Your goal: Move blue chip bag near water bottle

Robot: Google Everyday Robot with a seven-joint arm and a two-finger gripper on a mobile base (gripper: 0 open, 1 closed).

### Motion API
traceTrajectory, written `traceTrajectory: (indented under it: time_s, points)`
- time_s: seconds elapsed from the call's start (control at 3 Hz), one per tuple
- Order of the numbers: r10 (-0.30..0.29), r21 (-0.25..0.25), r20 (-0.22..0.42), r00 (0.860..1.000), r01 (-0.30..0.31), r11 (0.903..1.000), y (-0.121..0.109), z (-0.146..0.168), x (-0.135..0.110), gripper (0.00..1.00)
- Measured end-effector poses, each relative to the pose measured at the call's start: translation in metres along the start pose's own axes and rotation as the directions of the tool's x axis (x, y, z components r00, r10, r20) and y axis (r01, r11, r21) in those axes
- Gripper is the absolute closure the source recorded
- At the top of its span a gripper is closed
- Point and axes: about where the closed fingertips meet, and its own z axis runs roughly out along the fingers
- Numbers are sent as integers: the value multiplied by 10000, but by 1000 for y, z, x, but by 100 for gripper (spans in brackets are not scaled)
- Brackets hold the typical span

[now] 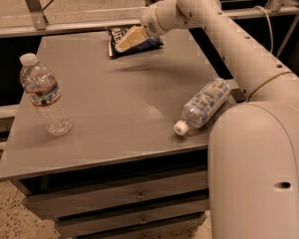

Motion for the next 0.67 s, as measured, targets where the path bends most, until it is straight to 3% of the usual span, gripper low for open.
traceTrajectory:
  time_s: [0.67]
  points:
    - [789,852,-799,9937,-721,9938,-30,16,43,0]
